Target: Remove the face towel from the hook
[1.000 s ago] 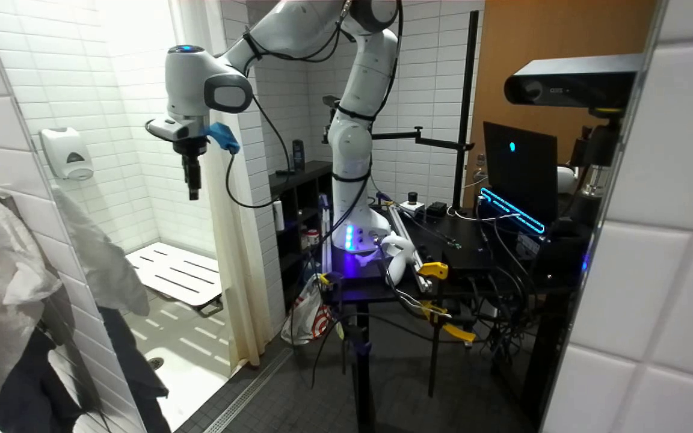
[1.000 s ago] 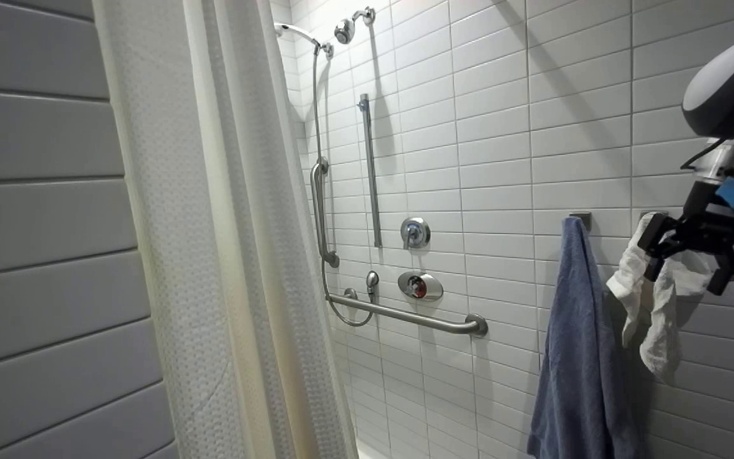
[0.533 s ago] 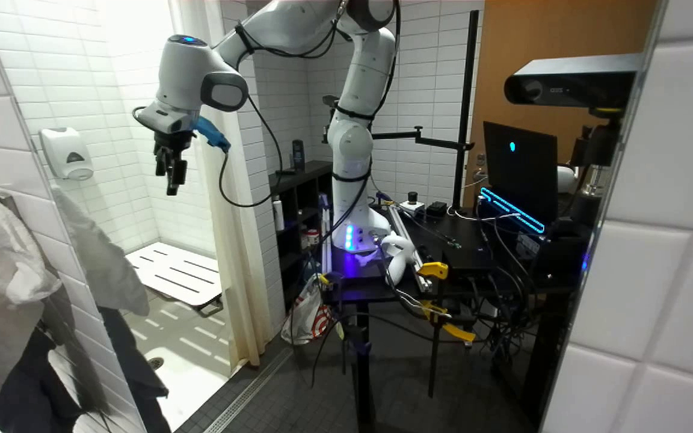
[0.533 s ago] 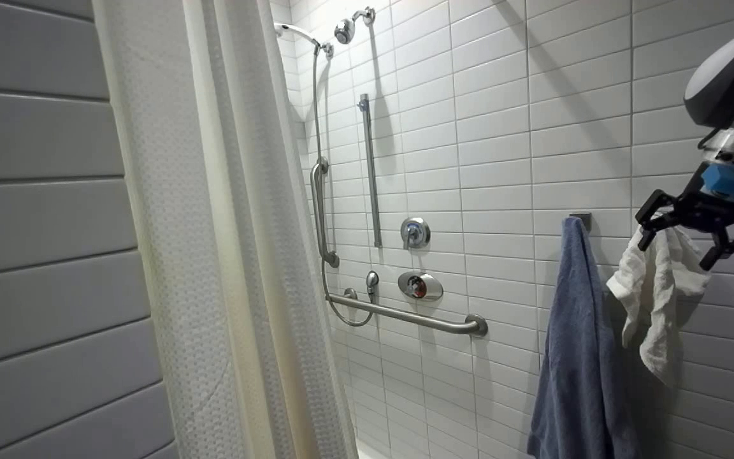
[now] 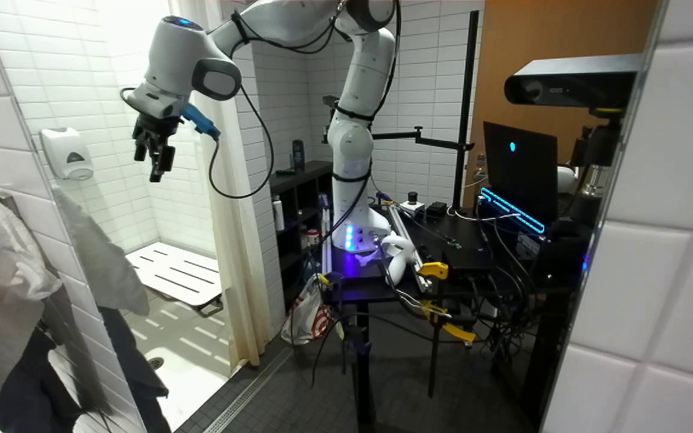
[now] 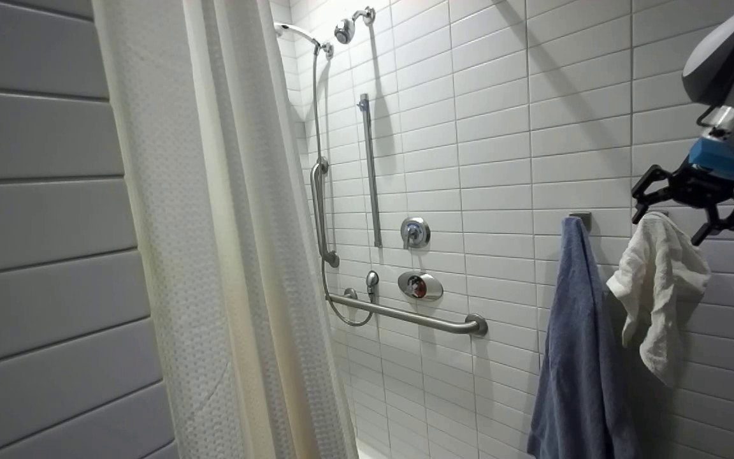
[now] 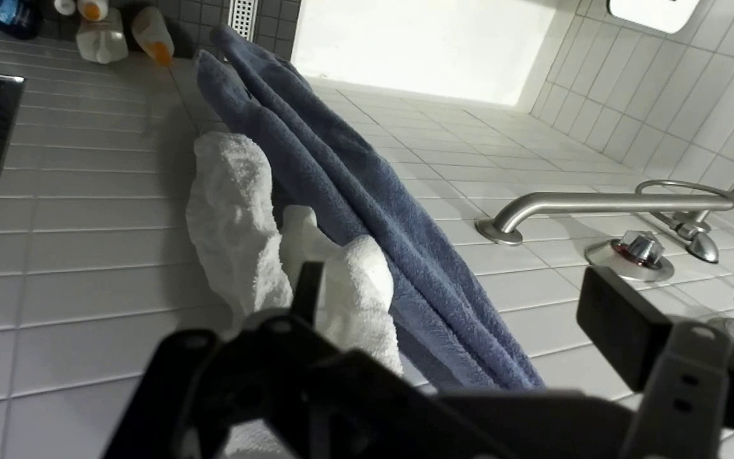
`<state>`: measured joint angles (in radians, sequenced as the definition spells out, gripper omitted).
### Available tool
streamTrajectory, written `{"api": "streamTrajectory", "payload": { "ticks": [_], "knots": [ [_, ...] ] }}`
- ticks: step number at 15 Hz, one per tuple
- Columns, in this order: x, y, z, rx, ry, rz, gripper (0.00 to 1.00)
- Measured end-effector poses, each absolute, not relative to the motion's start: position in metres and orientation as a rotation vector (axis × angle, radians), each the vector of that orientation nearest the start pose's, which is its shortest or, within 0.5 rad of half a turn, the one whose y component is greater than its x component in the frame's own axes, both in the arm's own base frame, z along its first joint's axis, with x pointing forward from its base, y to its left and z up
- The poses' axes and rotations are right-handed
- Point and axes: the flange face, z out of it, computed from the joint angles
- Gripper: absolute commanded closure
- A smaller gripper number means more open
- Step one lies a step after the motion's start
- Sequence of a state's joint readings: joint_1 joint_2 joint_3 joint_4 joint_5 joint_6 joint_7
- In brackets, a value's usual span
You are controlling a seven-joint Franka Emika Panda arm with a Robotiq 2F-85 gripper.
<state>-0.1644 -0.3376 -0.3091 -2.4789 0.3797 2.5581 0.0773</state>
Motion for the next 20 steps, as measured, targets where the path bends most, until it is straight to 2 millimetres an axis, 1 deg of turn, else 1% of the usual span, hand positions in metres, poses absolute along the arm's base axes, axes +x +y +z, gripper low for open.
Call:
{"api": "streamTrajectory", "payload": {
  "ticks": [2,5,8,12,16,18,20],
  "knots": [
    [0.412,-0.226,0.446,-2.507,1.173,-0.622,0.0],
    [0.415,-0.237,0.435,-2.46,1.235,-0.594,0.0],
    [0.418,-0.247,0.42,-2.438,1.288,-0.556,0.0],
    [0.423,-0.255,0.398,-2.422,1.343,-0.498,0.0],
    [0.424,-0.265,0.385,-2.384,1.401,-0.471,0.0],
    [0.423,-0.276,0.378,-2.348,1.449,-0.458,0.0],
    [0.42,-0.291,0.371,-2.308,1.504,-0.445,0.0]
  ]
}}
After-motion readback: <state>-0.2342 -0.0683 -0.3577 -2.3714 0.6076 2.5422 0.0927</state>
